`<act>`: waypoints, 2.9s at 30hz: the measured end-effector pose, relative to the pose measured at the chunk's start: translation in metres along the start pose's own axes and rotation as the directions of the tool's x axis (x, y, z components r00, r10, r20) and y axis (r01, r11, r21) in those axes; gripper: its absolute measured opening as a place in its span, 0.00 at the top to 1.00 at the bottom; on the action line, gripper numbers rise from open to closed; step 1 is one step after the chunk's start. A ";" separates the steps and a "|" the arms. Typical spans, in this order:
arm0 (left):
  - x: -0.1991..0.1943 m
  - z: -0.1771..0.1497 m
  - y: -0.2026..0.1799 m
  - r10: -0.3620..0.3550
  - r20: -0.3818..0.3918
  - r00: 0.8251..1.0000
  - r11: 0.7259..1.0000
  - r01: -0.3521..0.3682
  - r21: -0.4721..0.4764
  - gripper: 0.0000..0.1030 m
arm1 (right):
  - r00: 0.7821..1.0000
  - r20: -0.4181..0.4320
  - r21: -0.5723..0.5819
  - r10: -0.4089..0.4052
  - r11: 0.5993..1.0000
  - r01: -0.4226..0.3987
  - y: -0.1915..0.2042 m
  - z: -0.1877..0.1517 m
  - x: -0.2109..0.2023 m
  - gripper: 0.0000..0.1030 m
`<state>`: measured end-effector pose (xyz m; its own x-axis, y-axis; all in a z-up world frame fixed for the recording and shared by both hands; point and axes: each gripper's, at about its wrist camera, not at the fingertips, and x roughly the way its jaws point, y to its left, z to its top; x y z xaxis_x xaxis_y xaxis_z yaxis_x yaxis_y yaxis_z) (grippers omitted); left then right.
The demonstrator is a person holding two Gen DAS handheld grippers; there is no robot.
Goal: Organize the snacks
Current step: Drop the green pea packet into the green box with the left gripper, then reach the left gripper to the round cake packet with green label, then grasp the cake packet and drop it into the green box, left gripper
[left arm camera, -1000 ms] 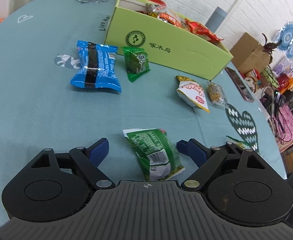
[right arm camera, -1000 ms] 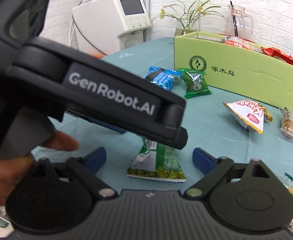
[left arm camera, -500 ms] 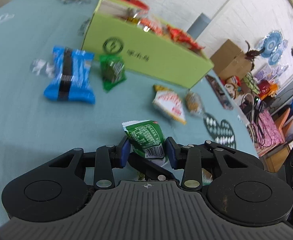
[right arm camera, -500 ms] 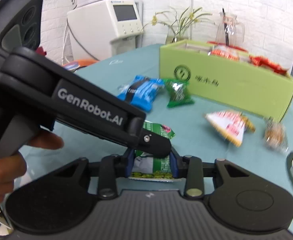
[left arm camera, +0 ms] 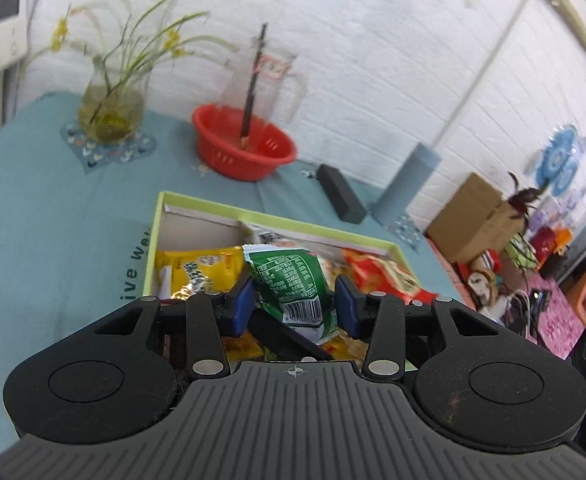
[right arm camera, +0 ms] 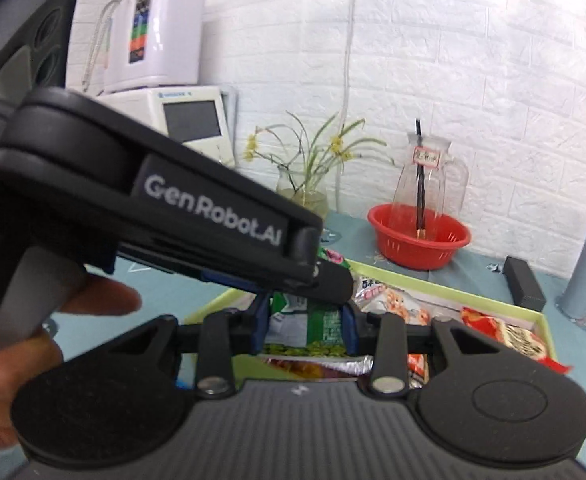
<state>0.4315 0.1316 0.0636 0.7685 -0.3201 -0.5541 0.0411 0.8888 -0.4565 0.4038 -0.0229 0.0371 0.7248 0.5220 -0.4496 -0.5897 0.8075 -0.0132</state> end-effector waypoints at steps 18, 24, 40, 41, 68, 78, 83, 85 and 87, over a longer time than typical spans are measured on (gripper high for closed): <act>-0.074 0.010 -0.003 -0.078 0.190 0.979 0.997 0.080 -0.003 0.30 | 0.985 0.164 0.007 -0.056 0.998 0.055 -0.012 0.020 -0.044 0.05; -0.079 -0.018 -0.056 -0.200 0.103 0.974 0.973 0.185 0.138 0.22 | 0.995 0.039 0.020 -0.092 0.996 0.091 -0.014 -0.032 -0.124 0.01; 0.003 -0.199 -0.122 -0.137 -0.518 0.844 0.926 0.295 0.235 0.50 | 0.967 -0.228 0.335 -0.111 0.924 0.185 -0.006 -0.185 -0.191 0.01; 0.001 -0.201 -0.121 -0.135 -0.508 0.851 0.928 0.288 0.235 0.52 | 0.967 -0.227 0.314 -0.112 0.932 0.182 -0.003 -0.184 -0.190 0.01; -0.059 -0.203 -0.043 -0.115 -0.361 0.925 0.991 0.133 0.024 0.58 | 0.979 -0.191 0.114 -0.065 0.989 0.088 0.070 -0.159 -0.159 0.37; -0.064 -0.166 -0.070 -0.100 -0.242 0.965 0.988 0.126 0.095 0.80 | 0.990 -0.100 0.076 -0.101 0.991 0.109 0.042 -0.124 -0.164 0.47; -0.060 -0.104 -0.090 -0.125 -0.122 0.985 0.978 0.143 0.150 0.76 | 0.991 0.018 0.012 -0.130 0.991 0.130 0.014 -0.072 -0.150 0.46; -0.049 -0.079 -0.095 -0.121 -0.085 0.989 0.976 0.134 0.171 0.68 | 0.989 0.046 -0.005 -0.138 0.990 0.139 0.002 -0.050 -0.135 0.46; -0.030 -0.056 -0.098 -0.105 -0.045 0.993 0.975 0.112 0.189 0.63 | 0.988 0.062 -0.015 -0.139 0.990 0.141 -0.012 -0.032 -0.115 0.45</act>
<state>0.3686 0.0362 0.0865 0.7307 -0.4262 -0.5334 0.2470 0.8933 -0.3754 0.3160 -0.1012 0.0598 0.8207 0.4203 -0.3870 -0.4872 0.8687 -0.0896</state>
